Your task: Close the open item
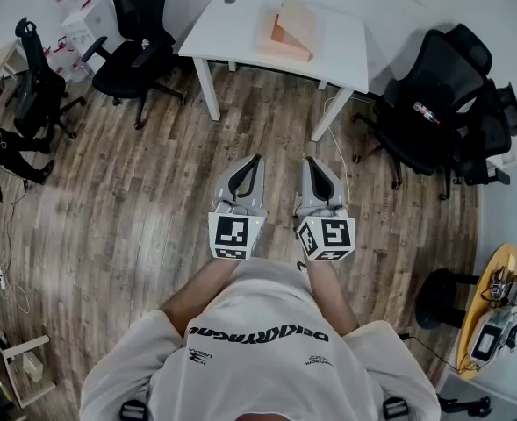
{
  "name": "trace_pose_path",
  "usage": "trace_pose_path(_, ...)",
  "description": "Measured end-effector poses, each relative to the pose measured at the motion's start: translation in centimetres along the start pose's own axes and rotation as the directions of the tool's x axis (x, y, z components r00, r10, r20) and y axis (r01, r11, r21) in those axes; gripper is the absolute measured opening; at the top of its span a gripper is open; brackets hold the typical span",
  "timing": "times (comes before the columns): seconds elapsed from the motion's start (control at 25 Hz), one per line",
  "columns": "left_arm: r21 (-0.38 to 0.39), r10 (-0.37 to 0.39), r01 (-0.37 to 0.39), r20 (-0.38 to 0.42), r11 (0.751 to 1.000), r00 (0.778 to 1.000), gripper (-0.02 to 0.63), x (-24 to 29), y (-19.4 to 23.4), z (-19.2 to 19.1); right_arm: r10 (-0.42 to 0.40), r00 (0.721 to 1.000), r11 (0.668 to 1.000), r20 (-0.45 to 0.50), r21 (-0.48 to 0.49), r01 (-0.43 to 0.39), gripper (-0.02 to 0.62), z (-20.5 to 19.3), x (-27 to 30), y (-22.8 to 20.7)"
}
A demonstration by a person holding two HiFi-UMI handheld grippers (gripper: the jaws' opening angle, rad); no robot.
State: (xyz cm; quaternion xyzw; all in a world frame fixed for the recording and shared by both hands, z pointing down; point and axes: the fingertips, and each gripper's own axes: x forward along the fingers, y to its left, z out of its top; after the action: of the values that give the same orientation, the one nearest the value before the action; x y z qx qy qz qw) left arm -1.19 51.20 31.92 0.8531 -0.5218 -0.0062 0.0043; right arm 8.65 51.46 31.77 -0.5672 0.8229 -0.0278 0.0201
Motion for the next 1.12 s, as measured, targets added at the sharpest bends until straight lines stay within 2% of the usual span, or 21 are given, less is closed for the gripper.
trace_pose_path(0.28,-0.008,-0.004,0.004,-0.015,1.000,1.000,0.000,1.2,1.5,-0.7,-0.019,1.000,1.000,0.016,0.024,0.018,-0.003,-0.2,1.4,-0.4)
trace_pose_path(0.76,-0.035,-0.075,0.074,-0.029,0.997,0.997,0.000,3.6,4.5,-2.2,-0.083,0.996,0.997,0.020,-0.002,0.083,-0.003,-1.0,4.7,0.7)
trace_pose_path(1.12,-0.055,-0.099,0.096,-0.039,0.994,0.994,-0.002,4.9,6.8,-3.0,-0.039,0.999,0.998,0.017,-0.045,0.040,-0.003,-0.5,7.4,2.2)
